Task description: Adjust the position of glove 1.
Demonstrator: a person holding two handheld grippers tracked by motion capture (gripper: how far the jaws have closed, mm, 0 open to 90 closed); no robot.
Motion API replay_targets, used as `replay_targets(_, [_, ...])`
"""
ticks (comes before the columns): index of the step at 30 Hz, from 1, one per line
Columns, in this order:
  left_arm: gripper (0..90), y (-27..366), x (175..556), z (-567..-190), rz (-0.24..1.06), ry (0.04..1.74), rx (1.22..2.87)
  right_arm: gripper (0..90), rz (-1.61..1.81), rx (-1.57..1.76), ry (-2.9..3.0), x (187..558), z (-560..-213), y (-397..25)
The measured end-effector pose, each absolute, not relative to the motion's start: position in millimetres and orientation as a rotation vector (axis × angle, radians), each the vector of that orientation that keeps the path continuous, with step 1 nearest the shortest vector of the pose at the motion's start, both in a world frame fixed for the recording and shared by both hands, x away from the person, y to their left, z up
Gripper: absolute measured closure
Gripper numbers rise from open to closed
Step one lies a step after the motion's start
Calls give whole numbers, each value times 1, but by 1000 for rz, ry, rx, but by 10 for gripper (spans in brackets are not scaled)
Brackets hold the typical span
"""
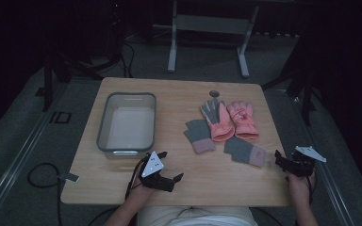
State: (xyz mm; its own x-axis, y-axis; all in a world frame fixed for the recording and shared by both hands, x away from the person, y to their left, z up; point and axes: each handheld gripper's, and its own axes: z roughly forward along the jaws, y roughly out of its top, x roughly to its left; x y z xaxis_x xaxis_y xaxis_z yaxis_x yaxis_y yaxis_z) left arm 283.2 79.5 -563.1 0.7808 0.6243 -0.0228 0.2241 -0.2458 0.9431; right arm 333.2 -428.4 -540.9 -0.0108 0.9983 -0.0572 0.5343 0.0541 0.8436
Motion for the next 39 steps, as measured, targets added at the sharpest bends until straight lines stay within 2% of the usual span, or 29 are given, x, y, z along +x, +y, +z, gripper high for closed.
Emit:
replay_targets(16, [11,80,283,-563,426,653,1815,140,934,1556,1717,347,-478,-422])
replay_targets(39, [11,80,283,-563,428,645,1825,112,1099,1323,1809,372,-406,-350])
